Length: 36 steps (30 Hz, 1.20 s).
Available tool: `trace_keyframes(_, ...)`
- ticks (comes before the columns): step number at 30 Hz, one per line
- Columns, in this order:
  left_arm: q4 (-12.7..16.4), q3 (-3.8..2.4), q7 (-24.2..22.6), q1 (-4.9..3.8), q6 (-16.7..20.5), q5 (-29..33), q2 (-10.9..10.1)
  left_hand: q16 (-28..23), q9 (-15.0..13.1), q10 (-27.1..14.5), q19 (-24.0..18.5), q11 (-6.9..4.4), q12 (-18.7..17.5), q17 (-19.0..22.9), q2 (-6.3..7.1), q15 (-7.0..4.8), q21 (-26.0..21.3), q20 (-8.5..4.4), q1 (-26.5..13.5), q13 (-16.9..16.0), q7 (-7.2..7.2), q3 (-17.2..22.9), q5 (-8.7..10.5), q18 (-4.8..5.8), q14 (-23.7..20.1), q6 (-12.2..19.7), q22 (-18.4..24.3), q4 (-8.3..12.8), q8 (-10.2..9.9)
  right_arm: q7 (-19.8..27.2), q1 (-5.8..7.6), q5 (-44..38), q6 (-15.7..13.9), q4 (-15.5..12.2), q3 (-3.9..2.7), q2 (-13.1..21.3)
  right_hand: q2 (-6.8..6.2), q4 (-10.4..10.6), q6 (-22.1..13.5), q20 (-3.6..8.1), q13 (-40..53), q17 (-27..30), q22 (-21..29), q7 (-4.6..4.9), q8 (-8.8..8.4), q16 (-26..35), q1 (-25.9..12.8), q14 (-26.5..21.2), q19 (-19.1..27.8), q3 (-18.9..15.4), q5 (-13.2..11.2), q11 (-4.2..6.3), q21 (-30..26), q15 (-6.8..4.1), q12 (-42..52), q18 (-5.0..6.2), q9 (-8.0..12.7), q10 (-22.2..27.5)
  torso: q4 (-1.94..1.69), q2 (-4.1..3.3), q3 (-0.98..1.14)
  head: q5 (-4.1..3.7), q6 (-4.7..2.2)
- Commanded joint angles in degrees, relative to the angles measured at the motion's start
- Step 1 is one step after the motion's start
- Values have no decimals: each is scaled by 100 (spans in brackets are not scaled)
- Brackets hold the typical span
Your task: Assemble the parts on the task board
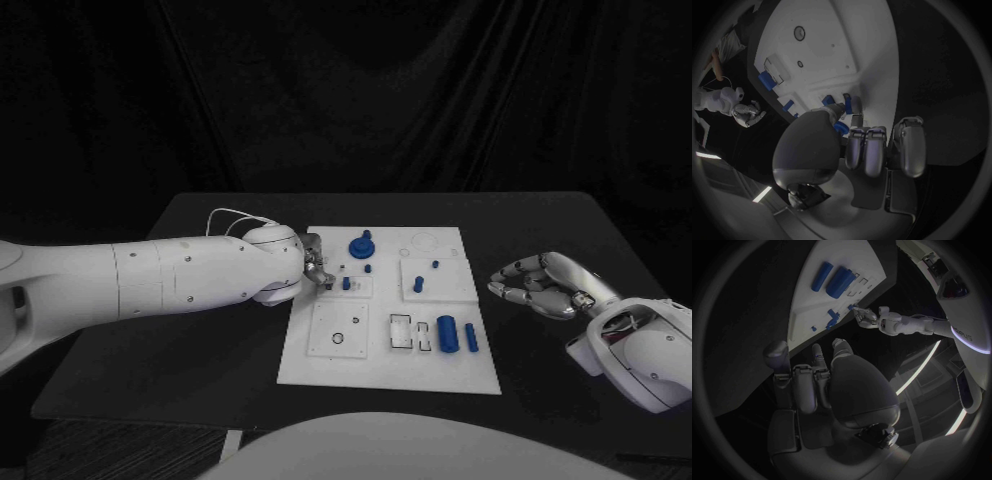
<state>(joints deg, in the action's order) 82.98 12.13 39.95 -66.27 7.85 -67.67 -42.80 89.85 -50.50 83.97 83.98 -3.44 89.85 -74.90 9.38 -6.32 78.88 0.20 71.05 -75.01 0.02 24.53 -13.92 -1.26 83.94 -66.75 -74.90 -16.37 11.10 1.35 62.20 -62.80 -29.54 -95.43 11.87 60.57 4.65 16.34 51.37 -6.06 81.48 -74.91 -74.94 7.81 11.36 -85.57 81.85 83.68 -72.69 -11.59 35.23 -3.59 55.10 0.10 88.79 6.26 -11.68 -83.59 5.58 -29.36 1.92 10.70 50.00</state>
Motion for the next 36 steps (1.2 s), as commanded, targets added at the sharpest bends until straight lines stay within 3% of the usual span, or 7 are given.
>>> trace_keyframes(1, 10, 10, -64, 41, -123, 5, 15, 15, 8, 603, 295, -41, 15, -1510, 8, -27, -37, -33, -50, -1499, 10, -4, 16, -103, 606, 40, -1204, 27, 21, -47, -14, -10, -75, -15, -3, 0, 9, -2, -11, -13, 647, -953, -563, 11, 3, 7, 50, 299, 27, 31, 22, 2, -22, -13, -31, 83, 9, -398, 2, 0, 0, 5, 0)
trace_keyframes(36, -23, 10, -94, 112, -415, 5, 64, 15, 6, 603, 280, -31, 15, -1510, -17, -20, -86, -28, -72, -1499, 25, -27, 95, -112, 606, 73, -1192, 25, 10, -66, -16, -10, -59, -2, -3, -18, 8, -3, -13, -13, 639, -946, -556, 11, 3, 12, 55, 294, 41, 36, 24, 2, -52, -13, -36, 89, 11, -389, 1, 0, -1, 9, 0)
